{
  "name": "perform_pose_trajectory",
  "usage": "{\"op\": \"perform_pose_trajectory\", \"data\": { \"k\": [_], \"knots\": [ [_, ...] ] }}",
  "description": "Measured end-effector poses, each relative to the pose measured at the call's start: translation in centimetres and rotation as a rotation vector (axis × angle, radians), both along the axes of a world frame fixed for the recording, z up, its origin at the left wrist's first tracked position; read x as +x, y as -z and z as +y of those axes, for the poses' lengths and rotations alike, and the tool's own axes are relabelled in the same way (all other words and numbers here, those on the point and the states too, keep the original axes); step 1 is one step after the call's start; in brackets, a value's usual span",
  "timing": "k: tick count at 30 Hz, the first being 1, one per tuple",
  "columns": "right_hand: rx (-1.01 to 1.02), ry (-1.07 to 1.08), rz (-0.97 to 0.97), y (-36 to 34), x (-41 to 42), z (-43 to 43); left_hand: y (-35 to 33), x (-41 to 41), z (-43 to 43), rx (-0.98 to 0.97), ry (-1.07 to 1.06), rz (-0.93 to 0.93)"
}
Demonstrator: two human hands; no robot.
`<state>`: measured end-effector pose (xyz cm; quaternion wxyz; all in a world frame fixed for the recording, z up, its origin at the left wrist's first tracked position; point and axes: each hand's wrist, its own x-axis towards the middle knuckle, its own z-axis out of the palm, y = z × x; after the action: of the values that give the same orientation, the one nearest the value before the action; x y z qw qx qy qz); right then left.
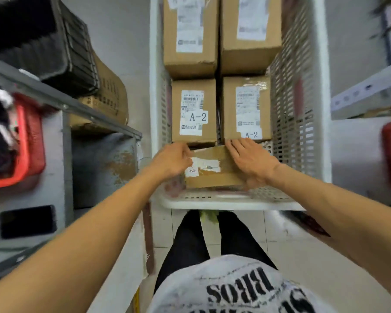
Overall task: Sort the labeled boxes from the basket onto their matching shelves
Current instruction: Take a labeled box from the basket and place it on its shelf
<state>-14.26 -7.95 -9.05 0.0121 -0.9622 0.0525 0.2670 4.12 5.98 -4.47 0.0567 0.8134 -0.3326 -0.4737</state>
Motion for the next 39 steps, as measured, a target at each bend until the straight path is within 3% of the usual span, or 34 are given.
{"op": "perform_pose_trajectory", "data": {
  "k": [4,7,13,15,19,23,27,33,39],
  "knots": [
    [-0.029,-0.073,-0.039,-6.6,-0.7,-1.2,-5.4,1.8,0.0,-0.078,-0.042,-0.082],
    [-0.036,0.054,-0.151,-10.8,-0.1,-2.7,-7.9,3.0,0.4,-0.098,-0.039,-0.161],
    [0.033,0.320,-0.411,-17.4,2.0,-5.1,-12.3,4.5,-0.2,-0.212,-0.263,-0.149],
    [0.046,0.345,-0.516,-19.3,2.9,-5.9,-14.2,5.0,-1.3,-0.311,-0.341,-0.099],
    [0.052,0.409,-0.735,-22.5,4.1,-6.5,-17.6,5.7,-3.6,-0.556,-0.654,0.246],
    [-0.034,0.473,-0.839,-24.9,4.8,-6.0,-19.3,5.9,-5.0,-0.675,-0.758,0.354],
    [-0.046,0.671,-0.928,-26.7,5.8,-4.5,-20.5,5.3,-5.9,-0.729,-0.667,0.474],
    [-0.130,0.827,-1.031,-28.4,7.8,-0.7,-23.1,4.4,-7.6,-0.996,-0.554,0.467],
    [-0.135,1.029,-0.948,-28.2,7.9,2.8,-23.3,4.7,-7.6,-1.023,-0.516,0.571]
  ]
}}
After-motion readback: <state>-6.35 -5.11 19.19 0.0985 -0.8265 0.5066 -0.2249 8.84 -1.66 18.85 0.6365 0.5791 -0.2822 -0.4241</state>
